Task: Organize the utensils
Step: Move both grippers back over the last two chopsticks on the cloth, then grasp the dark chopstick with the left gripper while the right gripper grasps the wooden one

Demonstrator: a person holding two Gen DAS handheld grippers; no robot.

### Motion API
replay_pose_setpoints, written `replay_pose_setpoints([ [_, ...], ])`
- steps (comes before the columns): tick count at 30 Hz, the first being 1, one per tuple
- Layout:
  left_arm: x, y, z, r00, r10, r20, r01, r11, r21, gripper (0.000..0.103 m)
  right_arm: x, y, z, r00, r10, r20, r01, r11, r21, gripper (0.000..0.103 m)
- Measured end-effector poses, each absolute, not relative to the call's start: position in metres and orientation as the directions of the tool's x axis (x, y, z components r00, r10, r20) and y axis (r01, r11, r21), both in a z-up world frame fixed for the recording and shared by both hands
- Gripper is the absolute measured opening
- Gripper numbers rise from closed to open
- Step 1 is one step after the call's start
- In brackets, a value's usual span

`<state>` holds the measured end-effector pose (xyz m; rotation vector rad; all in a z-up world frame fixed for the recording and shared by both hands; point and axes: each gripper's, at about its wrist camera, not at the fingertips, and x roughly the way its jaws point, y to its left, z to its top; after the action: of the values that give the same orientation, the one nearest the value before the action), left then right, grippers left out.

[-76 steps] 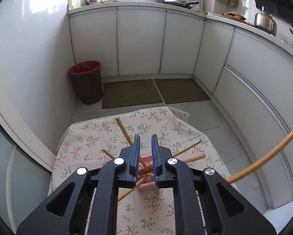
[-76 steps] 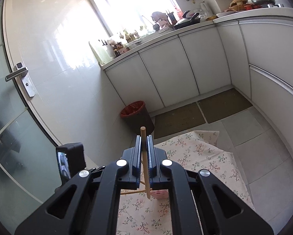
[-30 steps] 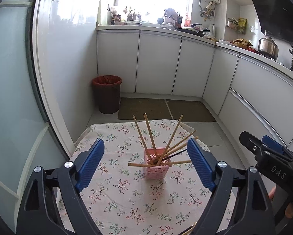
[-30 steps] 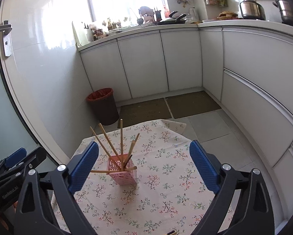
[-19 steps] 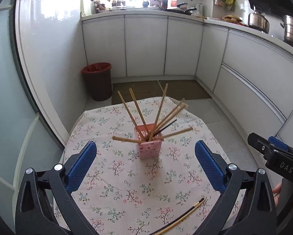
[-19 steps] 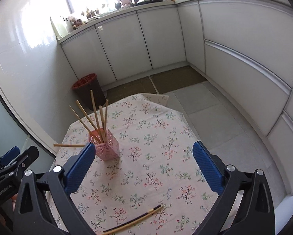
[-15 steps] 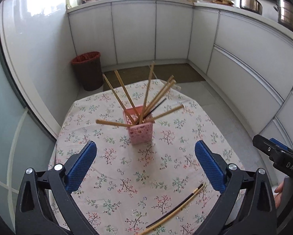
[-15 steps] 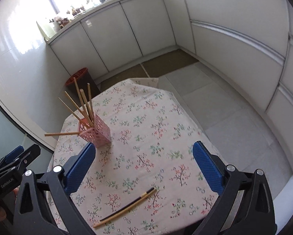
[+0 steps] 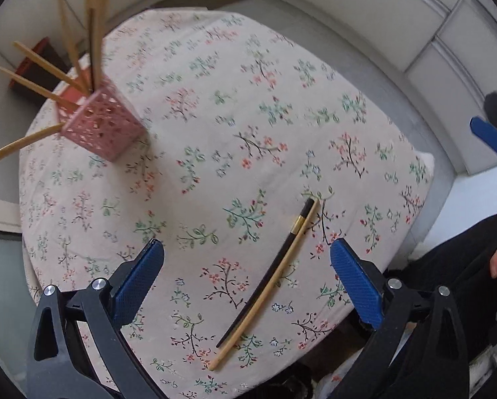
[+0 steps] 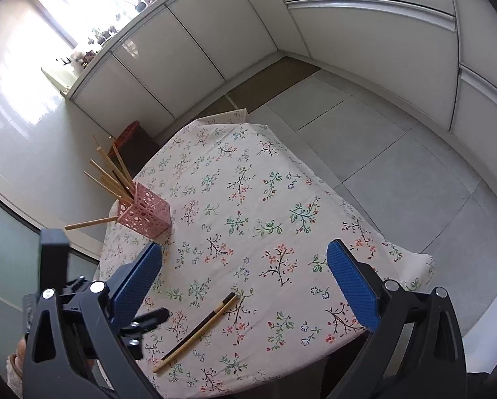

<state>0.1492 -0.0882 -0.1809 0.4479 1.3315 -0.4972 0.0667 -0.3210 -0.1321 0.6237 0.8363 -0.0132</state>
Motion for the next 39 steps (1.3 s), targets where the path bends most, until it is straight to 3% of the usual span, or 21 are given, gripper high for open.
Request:
replay_pose_setpoints([
  [2,0.154,-0.098,-0.199,0.098,-0.057,-0.994,0.604,0.797,0.014,0.095,0.069,-0.326,-0.136,0.676,0.24,-0.697,0.265,0.803,0.534,0.096],
  [6,0.165,-0.112,-0.228,-0.006,-0.009,-1.0,0.625,0.781,-0.011,0.078,0.072,-0.335,-0.143,0.672,0.261,-0.693,0.297,0.762,0.575,0.096],
  [8,0.169,-0.118,-0.238,-0.012,0.025,-1.0,0.64,0.768,0.011,0.07,0.072,-0.337,-0.144,0.673,0.266,-0.69,0.301,0.754,0.584,0.096],
  [10,0.17,-0.122,-0.246,-0.028,0.033,-0.999,0.648,0.762,0.007,0.07,0.073,-0.337,-0.145,0.67,0.269,-0.692,0.3,0.754,0.584,0.096],
  [16,0.167,-0.128,-0.264,-0.026,0.057,-0.998,0.674,0.738,0.025,0.054,0.076,-0.333,-0.148,0.66,0.273,-0.7,0.303,0.756,0.58,0.096],
  [18,0.168,-0.128,-0.263,-0.02,0.041,-0.999,0.673,0.739,0.016,0.045,0.076,-0.332,-0.149,0.658,0.276,-0.701,0.303,0.755,0.582,0.096],
  [25,0.165,-0.129,-0.271,-0.006,0.067,-0.998,0.718,0.694,0.042,0.042,0.08,-0.329,-0.151,0.647,0.263,-0.716,0.31,0.767,0.562,0.096],
  [27,0.16,-0.128,-0.271,-0.007,0.038,-0.999,0.72,0.694,0.021,0.033,0.081,-0.328,-0.152,0.639,0.258,-0.725,0.318,0.77,0.554,0.096],
  [29,0.157,-0.123,-0.27,0.019,0.027,-0.999,0.717,0.697,0.032,0.008,0.083,-0.326,-0.154,0.627,0.248,-0.739,0.327,0.777,0.538,0.096],
  [35,0.159,-0.076,-0.258,0.099,-0.018,-0.995,0.637,0.769,0.05,0.006,0.096,-0.294,-0.168,0.527,0.176,-0.832,0.347,0.849,0.399,0.096],
  [39,0.157,-0.034,-0.241,0.154,-0.044,-0.987,0.571,0.819,0.053,0.006,0.118,-0.251,-0.203,0.366,0.242,-0.899,0.34,0.864,0.371,0.096],
])
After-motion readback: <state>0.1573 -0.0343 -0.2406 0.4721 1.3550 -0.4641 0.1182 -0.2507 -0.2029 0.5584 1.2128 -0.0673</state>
